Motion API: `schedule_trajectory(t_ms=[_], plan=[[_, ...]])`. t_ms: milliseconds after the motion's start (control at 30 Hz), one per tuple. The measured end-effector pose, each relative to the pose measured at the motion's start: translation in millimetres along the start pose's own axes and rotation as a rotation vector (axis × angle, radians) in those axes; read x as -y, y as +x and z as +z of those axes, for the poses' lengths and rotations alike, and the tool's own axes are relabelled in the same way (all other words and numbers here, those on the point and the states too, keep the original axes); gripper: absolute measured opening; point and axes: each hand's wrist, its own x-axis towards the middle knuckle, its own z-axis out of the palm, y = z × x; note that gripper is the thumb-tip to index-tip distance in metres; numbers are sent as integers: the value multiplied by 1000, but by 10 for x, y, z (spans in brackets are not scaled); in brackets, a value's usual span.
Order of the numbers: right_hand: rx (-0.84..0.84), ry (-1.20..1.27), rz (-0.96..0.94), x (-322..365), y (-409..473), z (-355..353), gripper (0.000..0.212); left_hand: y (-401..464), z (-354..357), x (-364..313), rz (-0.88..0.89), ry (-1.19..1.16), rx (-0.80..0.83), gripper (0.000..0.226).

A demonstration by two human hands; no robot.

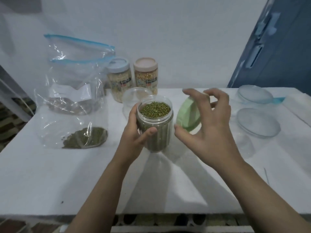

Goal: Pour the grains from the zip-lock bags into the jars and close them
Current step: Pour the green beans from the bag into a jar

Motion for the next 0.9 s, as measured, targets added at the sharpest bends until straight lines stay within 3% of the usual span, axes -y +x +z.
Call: schedule_trajectory(t_ms=[100, 200, 300, 467, 567, 700, 767, 900], plan=[[-194, 285, -218, 9, 88, 27, 57, 20, -103, 22, -55, 5, 78, 85], [21, 595, -75, -90, 240, 229, 51, 47, -203, -30, -106, 32, 145, 94], [262, 427, -97, -247, 332, 370, 50, 89, -304, -87, -170, 24, 209, 98], [480, 387, -71, -293, 531, 344, 39, 179, -411, -118, -215, 5, 262, 82], [570, 235, -128, -226, 670, 267, 41, 189, -425, -121, -221, 4, 286, 78], [750, 232, -137, -160, 778, 162, 46, 206, -451, -126, -225, 9, 316, 79], [763, 223, -95, -135, 794, 159, 44, 212, -456, -136, -225, 10, 324, 78], [494, 196, 35, -37, 628, 391, 38, 175, -403, -144, -191, 24, 285, 75]])
